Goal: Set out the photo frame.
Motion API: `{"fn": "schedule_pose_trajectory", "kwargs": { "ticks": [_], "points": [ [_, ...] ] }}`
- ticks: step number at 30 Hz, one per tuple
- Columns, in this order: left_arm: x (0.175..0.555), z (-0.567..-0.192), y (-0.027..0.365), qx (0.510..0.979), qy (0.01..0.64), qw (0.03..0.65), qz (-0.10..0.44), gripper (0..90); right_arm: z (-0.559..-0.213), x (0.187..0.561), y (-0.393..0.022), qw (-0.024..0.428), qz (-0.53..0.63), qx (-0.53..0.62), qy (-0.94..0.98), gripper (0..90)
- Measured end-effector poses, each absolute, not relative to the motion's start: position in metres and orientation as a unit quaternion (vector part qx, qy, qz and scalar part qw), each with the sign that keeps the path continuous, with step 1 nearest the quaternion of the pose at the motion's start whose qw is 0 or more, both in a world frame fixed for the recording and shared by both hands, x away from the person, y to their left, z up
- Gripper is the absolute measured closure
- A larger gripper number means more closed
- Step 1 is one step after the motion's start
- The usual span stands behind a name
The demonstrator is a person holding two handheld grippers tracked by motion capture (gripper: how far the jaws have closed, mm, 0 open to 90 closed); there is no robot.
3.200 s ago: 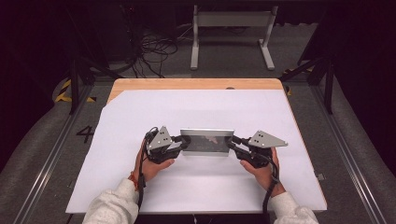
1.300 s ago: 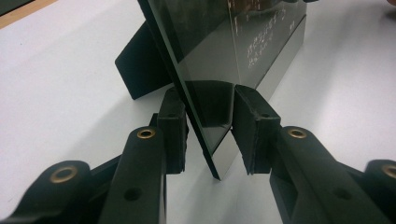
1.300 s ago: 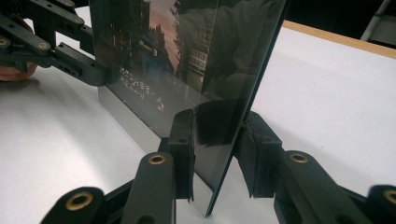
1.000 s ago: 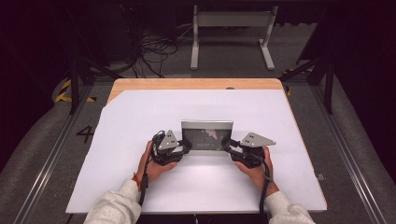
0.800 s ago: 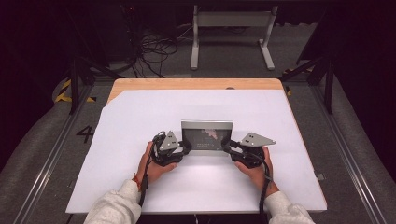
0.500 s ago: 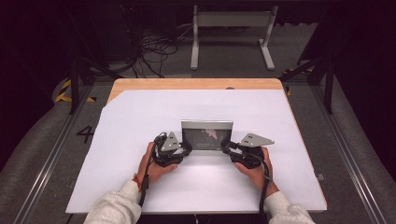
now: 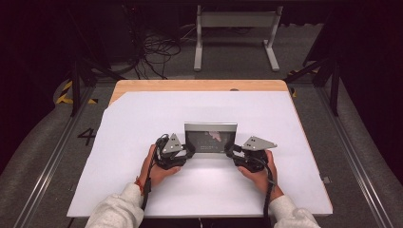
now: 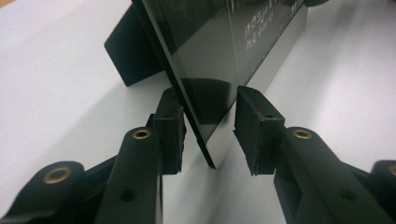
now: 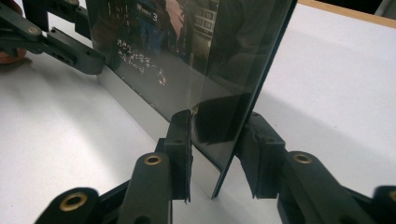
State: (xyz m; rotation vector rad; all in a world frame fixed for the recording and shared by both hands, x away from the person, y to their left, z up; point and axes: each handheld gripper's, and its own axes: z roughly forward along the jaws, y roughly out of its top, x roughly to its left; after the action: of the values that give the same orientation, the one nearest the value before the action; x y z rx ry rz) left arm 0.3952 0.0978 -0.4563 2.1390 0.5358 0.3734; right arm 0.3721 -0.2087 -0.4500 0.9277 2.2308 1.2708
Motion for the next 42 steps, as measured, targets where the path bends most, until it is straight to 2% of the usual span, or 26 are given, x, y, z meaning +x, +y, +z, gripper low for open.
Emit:
{"fn": "schedule_pose_trajectory", "kwargs": {
  "ticks": [16,22,27,30,42],
  "points": [
    [0.390,-0.447,0.099,0.859,0.206,0.436,0.171,61.1,-0.439,0.370,-0.208,0.229,0.445,0.326,0.802,65.4],
    [0.386,-0.439,0.100,0.855,0.202,0.439,0.188,53.0,-0.432,0.369,-0.208,0.234,0.440,0.329,0.802,63.5],
    [0.381,-0.433,0.100,0.857,0.192,0.432,0.207,47.1,-0.429,0.366,-0.206,0.238,0.429,0.323,0.809,59.3],
    [0.377,-0.431,0.099,0.859,0.183,0.427,0.215,44.2,-0.426,0.361,-0.203,0.259,0.406,0.305,0.821,56.0],
    [0.372,-0.426,0.101,0.858,0.183,0.423,0.225,29.0,-0.423,0.356,-0.206,0.260,0.399,0.302,0.826,40.5]
  ]
}}
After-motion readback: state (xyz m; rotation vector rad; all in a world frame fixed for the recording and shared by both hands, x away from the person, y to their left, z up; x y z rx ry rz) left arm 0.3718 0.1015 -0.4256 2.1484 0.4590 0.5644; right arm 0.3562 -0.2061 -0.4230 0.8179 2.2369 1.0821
